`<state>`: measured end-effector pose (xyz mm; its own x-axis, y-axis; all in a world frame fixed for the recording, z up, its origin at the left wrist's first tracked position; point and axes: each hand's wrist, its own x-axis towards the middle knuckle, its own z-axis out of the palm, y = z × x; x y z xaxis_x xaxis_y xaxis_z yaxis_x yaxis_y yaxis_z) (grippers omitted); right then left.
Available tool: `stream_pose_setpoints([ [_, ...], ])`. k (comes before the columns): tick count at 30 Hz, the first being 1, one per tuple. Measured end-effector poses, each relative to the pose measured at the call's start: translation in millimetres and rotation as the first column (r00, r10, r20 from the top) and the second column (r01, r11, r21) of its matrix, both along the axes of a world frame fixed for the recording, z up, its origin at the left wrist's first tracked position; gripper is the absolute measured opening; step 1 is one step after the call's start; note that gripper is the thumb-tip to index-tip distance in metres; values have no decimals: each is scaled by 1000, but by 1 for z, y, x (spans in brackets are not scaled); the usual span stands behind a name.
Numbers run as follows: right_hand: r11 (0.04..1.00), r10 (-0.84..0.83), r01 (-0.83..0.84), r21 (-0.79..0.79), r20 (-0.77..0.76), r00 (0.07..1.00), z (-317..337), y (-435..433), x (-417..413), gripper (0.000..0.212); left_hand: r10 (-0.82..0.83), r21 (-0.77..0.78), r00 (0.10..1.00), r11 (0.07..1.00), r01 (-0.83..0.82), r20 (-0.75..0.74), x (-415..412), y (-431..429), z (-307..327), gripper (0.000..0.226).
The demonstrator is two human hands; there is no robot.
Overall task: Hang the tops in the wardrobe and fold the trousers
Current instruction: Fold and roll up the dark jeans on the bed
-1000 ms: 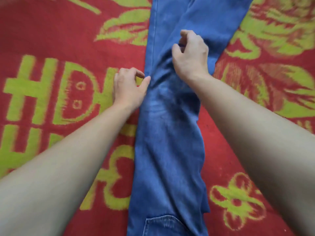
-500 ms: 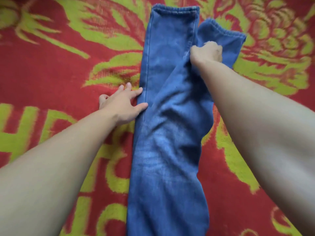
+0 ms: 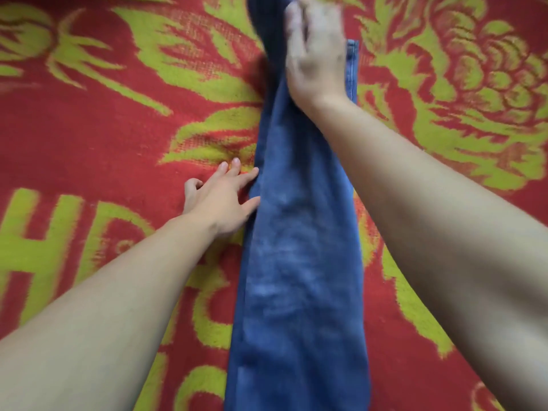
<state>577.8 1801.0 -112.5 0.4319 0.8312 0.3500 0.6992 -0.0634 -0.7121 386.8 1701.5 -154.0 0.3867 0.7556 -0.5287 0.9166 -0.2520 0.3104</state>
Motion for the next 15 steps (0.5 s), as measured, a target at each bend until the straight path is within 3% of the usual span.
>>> stream_pose_setpoints([
  [2,929,117,-114,-352,-13,993,-21,-16,0,44,-2,-2,1000,1000,2,3,0,1,0,57],
  [3,898,131,-114,-424,10,991,-28,-29,4,50,-4,-2,1000,1000,4,1,0,0,0,57],
  [5,889,165,-115,-442,76,983,-36,-59,15,50,-6,8,1000,1000,7,-6,1,-1,0,57],
  [8,905,108,-84,-417,35,994,-42,-89,29,41,-8,27,1000,1000,8,-11,1,-5,0,57],
  [10,889,-130,80,-450,-82,988,-43,-75,37,39,-6,33,1000,999,6,-7,0,-7,0,56],
  [12,835,-365,194,-515,-255,895,-36,-48,46,42,-12,32,1000,999,12,-4,0,-5,-1,55],
  [15,802,-441,17,-597,-573,690,-27,-28,48,40,-23,46,1000,999,23,6,0,-6,-3,53],
])
